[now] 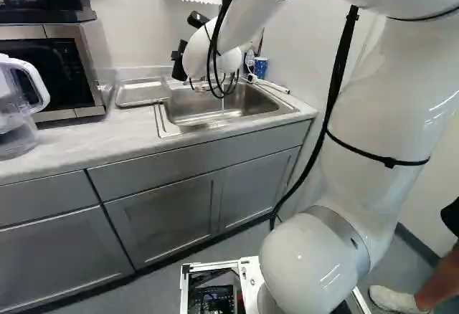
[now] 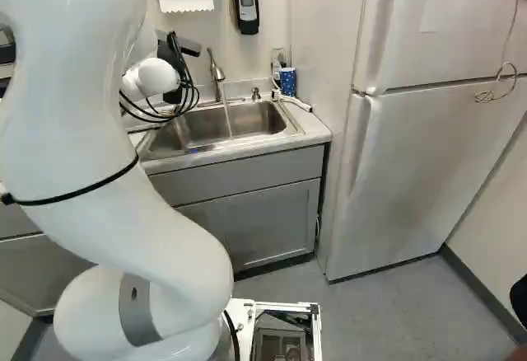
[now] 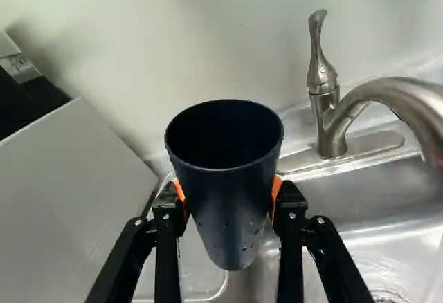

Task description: Rinse the cup and place it in the tray

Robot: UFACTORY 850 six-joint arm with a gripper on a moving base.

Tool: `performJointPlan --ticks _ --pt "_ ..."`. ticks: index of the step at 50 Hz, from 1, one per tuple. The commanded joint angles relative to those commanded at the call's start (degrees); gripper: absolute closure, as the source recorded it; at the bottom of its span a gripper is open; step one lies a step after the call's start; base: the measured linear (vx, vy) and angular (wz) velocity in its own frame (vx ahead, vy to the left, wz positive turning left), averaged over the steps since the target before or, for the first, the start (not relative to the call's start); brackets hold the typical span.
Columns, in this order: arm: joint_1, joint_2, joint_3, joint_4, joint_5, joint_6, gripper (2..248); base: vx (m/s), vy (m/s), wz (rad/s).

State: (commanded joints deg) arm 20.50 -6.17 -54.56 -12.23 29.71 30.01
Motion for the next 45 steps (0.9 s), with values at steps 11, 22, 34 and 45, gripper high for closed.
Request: performJointPlan --ticks 11,22,34,45 --pt "0.0 0.0 0.0 0.0 0.0 -6.6 125 0.0 0.0 0.0" --pt "0.0 0.0 0.0 0.0 0.0 -13.3 125 0.0 0.0 0.0" --pt "0.2 -0.1 -0.1 0.0 0.0 -18.1 125 0.0 0.0 0.0" --pt "1.3 -1.9 -2.0 0.0 0.0 -18.1 125 0.0 0.0 0.0"
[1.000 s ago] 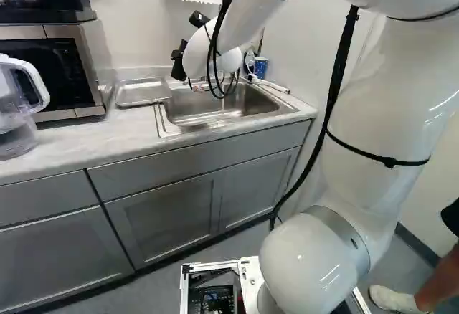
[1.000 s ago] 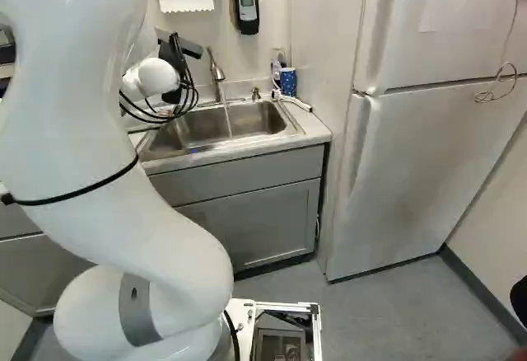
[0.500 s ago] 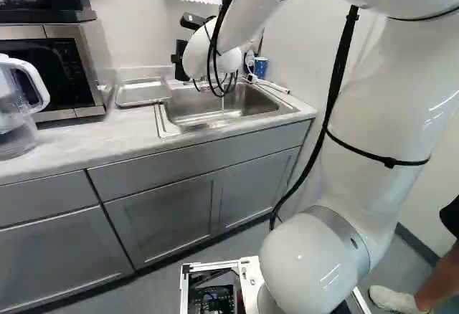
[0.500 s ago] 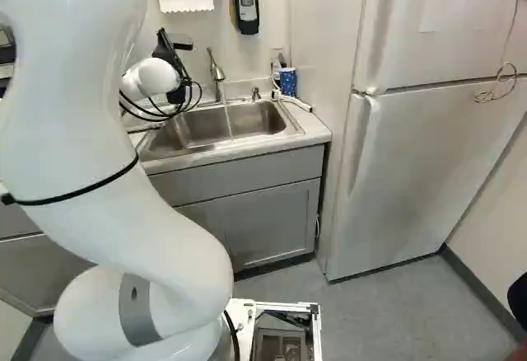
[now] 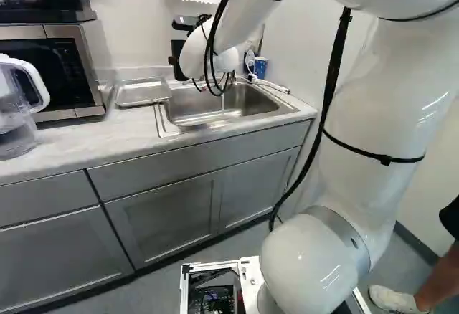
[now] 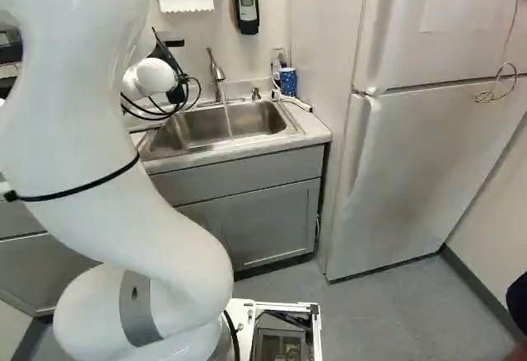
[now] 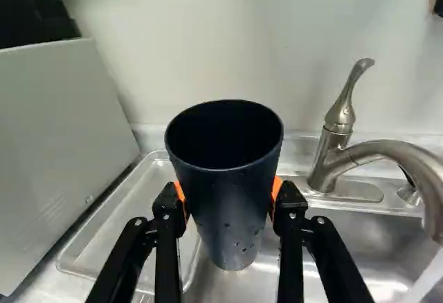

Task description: Rinse the cup and place it in the tray

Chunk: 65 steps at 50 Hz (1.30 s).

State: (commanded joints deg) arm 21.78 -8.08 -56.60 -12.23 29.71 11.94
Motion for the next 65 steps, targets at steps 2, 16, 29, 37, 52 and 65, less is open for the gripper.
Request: performJointPlan --ticks 2,16,29,37,52,65 --pt "0.2 -0.4 -0.4 0.0 0.0 0.0 125 0.0 0.0 0.0" --pt "2.2 -2.4 -2.6 0.0 0.0 0.0 125 0.0 0.0 0.0" --pt "4.0 -4.1 -4.5 0.0 0.0 0.0 125 0.0 0.0 0.0" --pt "5.1 -5.2 -5.8 0.0 0.0 0.0 125 0.0 0.0 0.0" --pt "7.1 -7.5 -8.2 0.0 0.0 0.0 125 0.0 0.0 0.0" --pt "8.7 -10.2 -10.0 0.0 1.4 0.0 125 0.0 0.0 0.0"
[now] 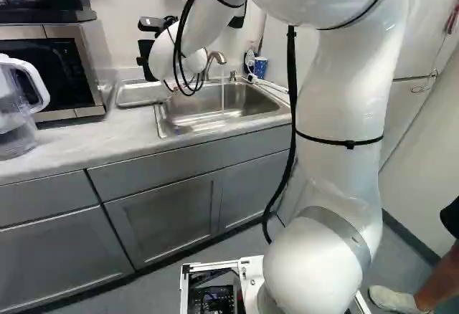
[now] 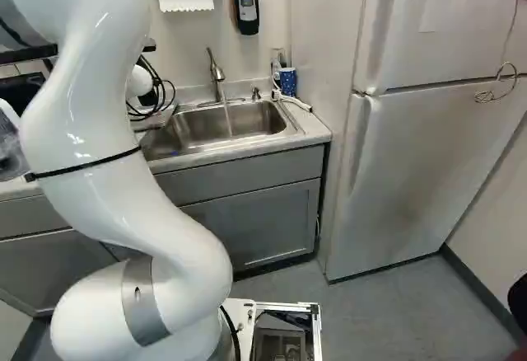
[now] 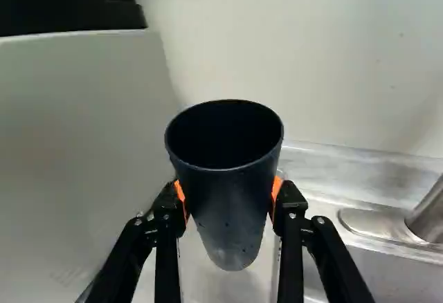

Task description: Rinse the cup and place it in the tray

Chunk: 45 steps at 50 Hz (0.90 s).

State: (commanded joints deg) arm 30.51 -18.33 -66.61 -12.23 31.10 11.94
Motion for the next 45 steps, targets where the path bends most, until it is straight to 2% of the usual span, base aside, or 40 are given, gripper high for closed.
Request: performJointPlan --ticks 25,45 --pt "2.7 -5.4 -3.3 0.0 1.8 0.0 125 0.0 0.0 0.0" --pt "3.2 -7.6 -3.6 0.0 2.8 0.0 125 0.0 0.0 0.0"
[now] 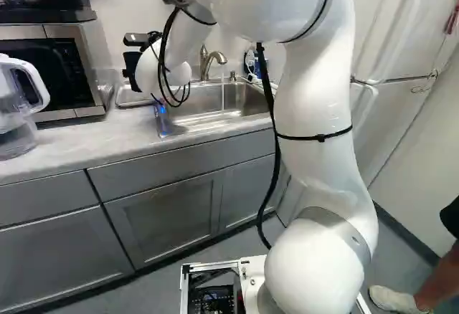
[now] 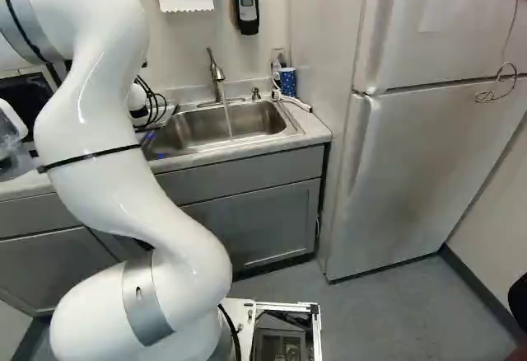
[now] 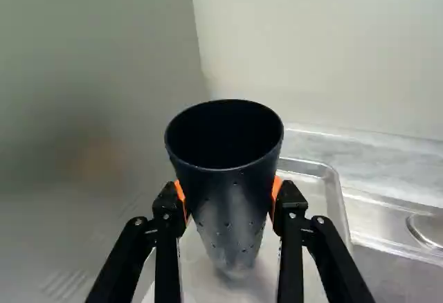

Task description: Rinse the cup and place it in the tray

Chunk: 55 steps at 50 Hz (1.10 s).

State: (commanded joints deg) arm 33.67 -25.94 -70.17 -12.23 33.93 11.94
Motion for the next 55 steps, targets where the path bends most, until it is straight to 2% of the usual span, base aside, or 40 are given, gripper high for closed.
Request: performJointPlan --ticks 20,42,43,48,49,53,54,55 --pt "0.0 -1.7 0.4 0.0 0.8 0.0 125 0.0 0.0 0.0" --pt "0.0 -1.7 0.4 0.0 0.8 0.0 120 0.0 0.0 0.0" --pt "0.0 -1.7 0.4 0.0 0.8 0.0 90 0.0 0.0 0.0" --pt "0.0 -1.7 0.4 0.0 0.8 0.0 90 0.0 0.0 0.0" --pt "0.0 -1.7 0.4 0.0 0.8 0.0 56 0.0 0.0 0.0" --pt "0.0 -1.7 0.4 0.0 0.8 0.0 56 0.0 0.0 0.0" --pt "0.0 -1.7 0.4 0.0 0.8 0.0 21 0.0 0.0 0.0" --pt "0.0 -1.7 0.4 0.0 0.8 0.0 21 0.0 0.0 0.0"
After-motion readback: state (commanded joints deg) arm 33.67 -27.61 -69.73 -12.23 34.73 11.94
